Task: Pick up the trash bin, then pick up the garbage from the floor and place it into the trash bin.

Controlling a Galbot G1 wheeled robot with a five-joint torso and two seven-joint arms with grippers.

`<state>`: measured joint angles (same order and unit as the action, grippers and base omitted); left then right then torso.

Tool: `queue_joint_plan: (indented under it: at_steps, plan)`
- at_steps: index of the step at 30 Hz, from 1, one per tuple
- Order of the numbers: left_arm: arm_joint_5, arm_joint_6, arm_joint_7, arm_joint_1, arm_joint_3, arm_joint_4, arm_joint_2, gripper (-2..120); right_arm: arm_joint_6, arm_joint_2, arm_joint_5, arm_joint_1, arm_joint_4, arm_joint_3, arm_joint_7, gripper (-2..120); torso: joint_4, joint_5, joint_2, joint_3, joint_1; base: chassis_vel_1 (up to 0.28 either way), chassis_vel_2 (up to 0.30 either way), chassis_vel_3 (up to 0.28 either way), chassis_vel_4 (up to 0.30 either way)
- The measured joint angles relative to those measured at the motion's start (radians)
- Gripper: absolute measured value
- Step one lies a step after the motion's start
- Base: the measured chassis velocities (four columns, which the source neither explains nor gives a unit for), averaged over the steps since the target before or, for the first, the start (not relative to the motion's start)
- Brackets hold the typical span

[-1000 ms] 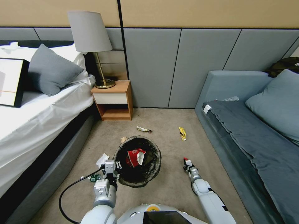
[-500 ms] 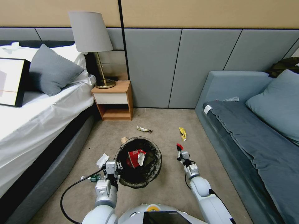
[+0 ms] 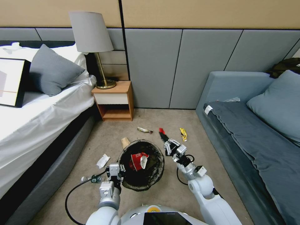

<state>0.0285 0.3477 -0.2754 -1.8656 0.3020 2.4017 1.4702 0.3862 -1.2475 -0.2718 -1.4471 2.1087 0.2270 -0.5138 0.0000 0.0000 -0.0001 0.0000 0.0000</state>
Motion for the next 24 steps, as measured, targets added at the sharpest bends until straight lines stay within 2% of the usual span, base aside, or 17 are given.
queue_joint_plan:
  at_steps: [6,24]
  plan:
    - [0.003,0.0,0.001,0.003,-0.004,-0.001,0.002,0,0.014,-0.012,0.064,-0.023,-0.049,-0.061,-0.013,0,0.0,0.0,0.0,0.0,0.0,0.0,0.0,0.0,0.0]
    - [0.004,0.0,0.002,0.008,-0.018,0.005,0.005,0,0.06,-0.037,0.114,-0.043,-0.198,-0.065,-0.01,0,0.0,0.0001,0.0,0.0,0.0,0.0,0.0,0.0,0.0]
